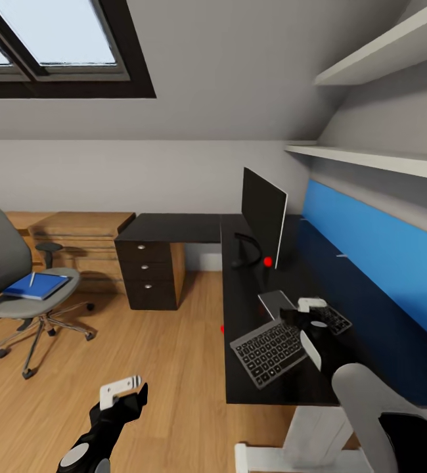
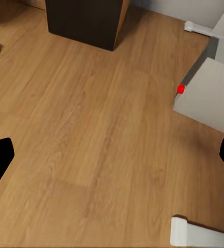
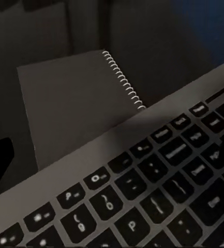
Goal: In the bedroom, organize the workspace by keeping the computer under the desk, ensuring the monitor is on the desk, placing the keyboard on the desk next to the monitor, placing the mouse on the desk next to the keyboard, moving the folder from the swivel chair onto the desk next to the mouse, stacking the notebook on top of the folder with the pen on top of the notebook, and positioning the swivel chair next to the desk.
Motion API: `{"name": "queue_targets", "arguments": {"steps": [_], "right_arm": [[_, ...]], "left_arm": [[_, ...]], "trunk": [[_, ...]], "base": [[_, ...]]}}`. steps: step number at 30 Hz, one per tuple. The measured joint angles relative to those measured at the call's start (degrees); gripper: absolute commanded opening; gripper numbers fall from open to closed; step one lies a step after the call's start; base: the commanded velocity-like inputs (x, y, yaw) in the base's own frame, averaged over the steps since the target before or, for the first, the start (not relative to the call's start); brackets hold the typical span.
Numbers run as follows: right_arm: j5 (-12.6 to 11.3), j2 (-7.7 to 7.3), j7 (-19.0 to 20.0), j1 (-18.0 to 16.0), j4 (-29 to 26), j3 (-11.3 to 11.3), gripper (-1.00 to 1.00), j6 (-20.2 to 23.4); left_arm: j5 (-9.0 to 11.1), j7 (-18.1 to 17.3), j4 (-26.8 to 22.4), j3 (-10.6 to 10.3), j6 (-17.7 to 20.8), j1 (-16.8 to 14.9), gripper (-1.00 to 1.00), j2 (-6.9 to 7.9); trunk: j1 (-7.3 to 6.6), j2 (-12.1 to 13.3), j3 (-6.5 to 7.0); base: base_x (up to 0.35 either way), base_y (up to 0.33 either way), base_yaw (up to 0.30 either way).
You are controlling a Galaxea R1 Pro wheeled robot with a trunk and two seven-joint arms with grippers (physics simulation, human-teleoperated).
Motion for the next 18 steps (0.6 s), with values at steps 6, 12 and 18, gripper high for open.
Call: {"name": "queue_targets", "arguments": {"steps": [6, 12, 18], "right_arm": [[0.00, 0.00, 0.00, 0.62, -1.15, -0.02, 1.00, 0.86], [-0.07, 0.00, 0.01, 0.76, -1.41, -0.08, 1.00, 1.05], [-0.08, -0.08, 0.00, 0.78, -1.41, -0.12, 1.00, 1.03]], "left_arm": [[0.00, 0.00, 0.00, 0.00, 0.00, 0.00, 1.00, 0.00], [0.00, 0.00, 0.01, 0.00, 0.00, 0.00, 1.00, 0.00], [0.00, 0.00, 0.01, 0.00, -0.01, 0.00, 1.00, 0.01]], "trunk": [[0.00, 0.00, 0.00], [0.00, 0.00, 0.00], [0.01, 0.00, 0.00]], "base": [[0.294, 0.000, 0.000], [0.280, -0.017, 0.000], [0.223, -0.137, 0.000]]}}
